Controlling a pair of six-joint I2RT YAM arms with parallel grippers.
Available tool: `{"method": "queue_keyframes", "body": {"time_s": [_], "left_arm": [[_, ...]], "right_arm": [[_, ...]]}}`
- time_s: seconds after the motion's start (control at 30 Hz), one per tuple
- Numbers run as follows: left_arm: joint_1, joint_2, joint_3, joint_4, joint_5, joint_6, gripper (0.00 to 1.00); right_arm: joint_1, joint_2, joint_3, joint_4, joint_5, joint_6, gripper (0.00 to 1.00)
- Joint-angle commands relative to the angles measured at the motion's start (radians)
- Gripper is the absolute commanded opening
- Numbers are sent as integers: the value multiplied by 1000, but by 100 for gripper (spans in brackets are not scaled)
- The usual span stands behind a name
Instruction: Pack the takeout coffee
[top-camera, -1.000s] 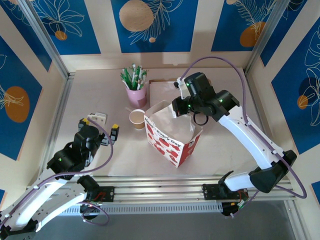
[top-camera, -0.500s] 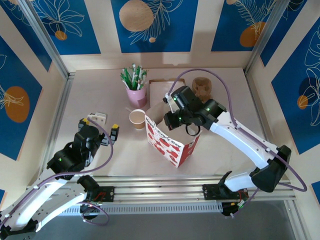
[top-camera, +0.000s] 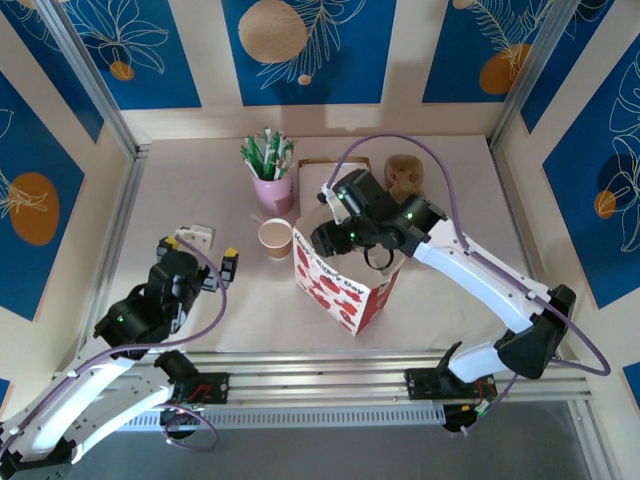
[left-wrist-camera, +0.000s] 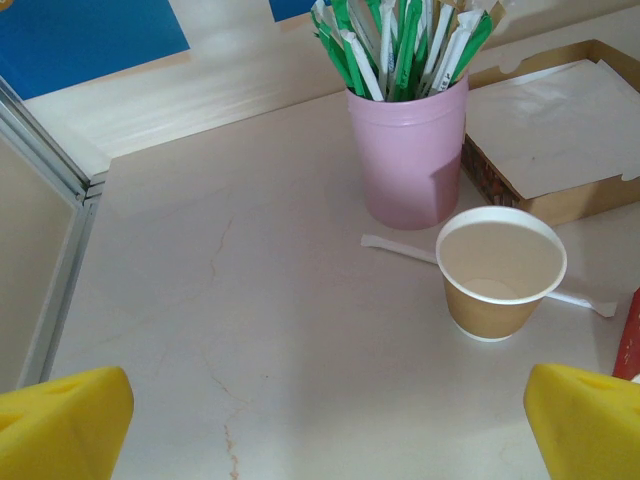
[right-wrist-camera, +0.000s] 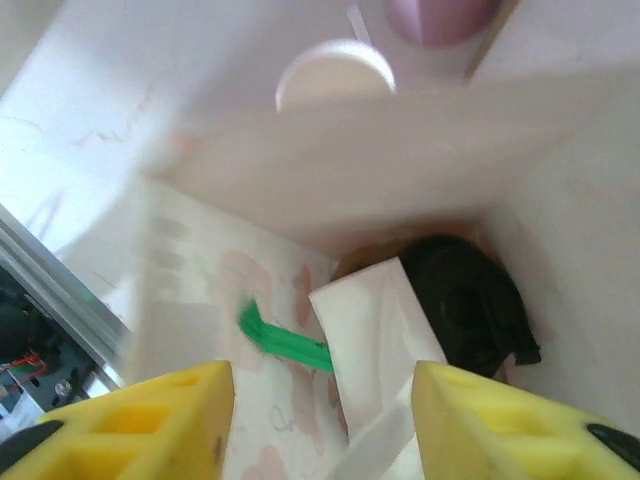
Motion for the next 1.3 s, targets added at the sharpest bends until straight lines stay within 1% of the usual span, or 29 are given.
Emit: {"method": "queue_keyframes", "body": {"time_s": [0.0,0.13,0.27,0.43,0.5,0.57,0.67,0.77,0.83,1.0,1.1,1.2,1.27], "left_arm": [[13,1,-3,12,7,12,100],[12,0,-2,12,7,11,100],[12,0,-2,12,9,11,100],[12,0,-3,15,12,11,100],[13,-1,-3,18,19,10,100],[12,-3,-6,22,26,9,100],[13,-8,-12,35,37,1,100],[13,5,-13,51,45,-22,100],[12,28,-3,49,21,-70,100],[29,72,-15,53,-134,-211,100],[66,76,-61,102,-128,-215,100],[102,82,-124,174,-151,-196,100],[134,93,-142,192,-136,-192,100]], "right_arm": [[6,-31,123,-90,-3,-23,59],[-23,-46,237,-194,56,-44,62],[-69,-70,295,-275,94,-48,63],[-143,-181,260,-228,75,-50,66],[-186,-227,222,-196,97,-54,72],[-232,-279,158,-155,107,-55,80],[-281,-373,25,-67,126,-35,100],[-327,-484,-140,42,133,-40,99],[-368,-559,-263,124,161,-31,99],[-483,-698,-549,317,301,-22,99],[-577,-757,-719,457,291,-67,99],[-674,-759,-846,566,265,-63,99],[-704,-766,-947,686,316,-51,99]]}}
